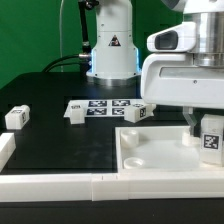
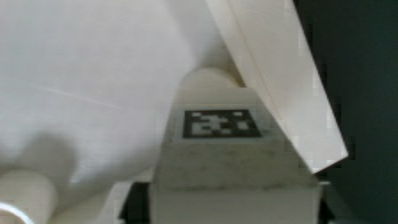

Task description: Assemble one leg

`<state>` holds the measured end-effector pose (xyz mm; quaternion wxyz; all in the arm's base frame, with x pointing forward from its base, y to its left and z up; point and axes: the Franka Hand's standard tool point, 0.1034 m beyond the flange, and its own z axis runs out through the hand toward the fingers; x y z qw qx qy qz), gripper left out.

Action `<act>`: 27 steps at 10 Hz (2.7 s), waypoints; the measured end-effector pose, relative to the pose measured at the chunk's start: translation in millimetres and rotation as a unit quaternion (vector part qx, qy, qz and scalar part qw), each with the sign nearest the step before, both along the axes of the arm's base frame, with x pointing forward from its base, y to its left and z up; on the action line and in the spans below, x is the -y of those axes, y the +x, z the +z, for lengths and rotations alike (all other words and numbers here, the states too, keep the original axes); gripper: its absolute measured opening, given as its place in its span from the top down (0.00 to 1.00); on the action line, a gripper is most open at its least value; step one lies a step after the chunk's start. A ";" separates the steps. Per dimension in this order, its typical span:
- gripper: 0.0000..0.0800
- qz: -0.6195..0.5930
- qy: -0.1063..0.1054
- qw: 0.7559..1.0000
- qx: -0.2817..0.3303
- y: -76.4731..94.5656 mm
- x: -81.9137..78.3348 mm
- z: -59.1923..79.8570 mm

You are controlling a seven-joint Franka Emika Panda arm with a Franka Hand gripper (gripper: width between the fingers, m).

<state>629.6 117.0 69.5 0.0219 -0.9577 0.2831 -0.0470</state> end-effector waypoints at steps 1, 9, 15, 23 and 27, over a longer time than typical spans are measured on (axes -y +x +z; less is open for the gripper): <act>0.64 -0.067 0.006 0.998 -0.001 0.0 1.0 -0.3; 0.64 -0.401 0.039 0.915 -0.016 -3.4 3.3 -1.9; 0.20 -0.158 0.018 0.987 -0.010 -3.2 -1.2 -0.5; 0.20 0.273 -0.022 0.962 -0.001 -1.2 0.1 0.6; 0.64 0.255 -0.020 0.967 -0.001 -1.4 0.1 0.2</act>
Offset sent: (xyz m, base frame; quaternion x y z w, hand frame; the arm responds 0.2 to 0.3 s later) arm 0.0052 -0.0059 0.0004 -0.0457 0.0134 0.3335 0.9415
